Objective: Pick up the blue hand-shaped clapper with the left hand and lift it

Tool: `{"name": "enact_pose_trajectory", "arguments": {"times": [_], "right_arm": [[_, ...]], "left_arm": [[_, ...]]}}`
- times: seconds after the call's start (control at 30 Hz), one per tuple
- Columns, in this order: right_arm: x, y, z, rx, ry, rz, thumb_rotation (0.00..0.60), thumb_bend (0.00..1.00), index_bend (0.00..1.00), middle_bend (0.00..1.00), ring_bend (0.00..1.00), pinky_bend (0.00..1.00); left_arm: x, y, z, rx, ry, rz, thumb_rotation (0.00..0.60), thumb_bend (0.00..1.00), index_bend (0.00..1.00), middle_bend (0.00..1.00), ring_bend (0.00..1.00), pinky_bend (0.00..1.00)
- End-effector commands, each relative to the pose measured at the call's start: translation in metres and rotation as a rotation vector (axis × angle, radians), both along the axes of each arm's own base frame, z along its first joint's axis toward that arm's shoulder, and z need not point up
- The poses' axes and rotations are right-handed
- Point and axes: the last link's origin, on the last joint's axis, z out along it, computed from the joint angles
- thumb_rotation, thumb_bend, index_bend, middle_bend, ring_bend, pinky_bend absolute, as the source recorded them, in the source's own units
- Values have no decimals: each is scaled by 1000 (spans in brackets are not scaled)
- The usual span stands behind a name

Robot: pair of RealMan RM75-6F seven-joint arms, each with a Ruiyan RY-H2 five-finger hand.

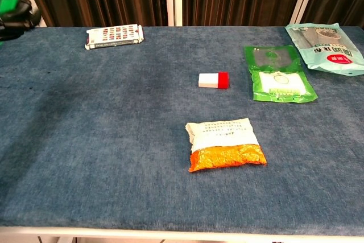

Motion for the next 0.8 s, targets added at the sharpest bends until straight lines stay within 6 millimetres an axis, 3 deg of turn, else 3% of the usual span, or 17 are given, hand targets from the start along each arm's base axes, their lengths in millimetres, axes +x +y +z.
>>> {"name": "enact_pose_trajectory", "arguments": {"times": [0.03,0.13,0.27,0.53,0.8], "right_arm": [[0,0,0,2,0,-1,600,170,0,0,0,0],[-1,0,-1,4,-1,-5,600,169,0,0,0,0],[0,0,-3,7,-1,-5,600,171,0,0,0,0],[0,1,-4,7,1,-3,600,171,0,0,0,0],[-2,1,-5,9,-1,-11,600,175,0,0,0,0]], "left_arm": [[1,6,45,-7,-701,74,600,663,1000,1000,1000,1000],[-5,6,64,0,-761,56,600,671,1000,1000,1000,1000],[-9,4,72,18,-555,9,600,683,1000,1000,1000,1000],[-10,-1,42,92,401,-178,600,693,1000,1000,1000,1000],[-15,-5,6,61,1059,-427,600,693,1000,1000,1000,1000]]}}
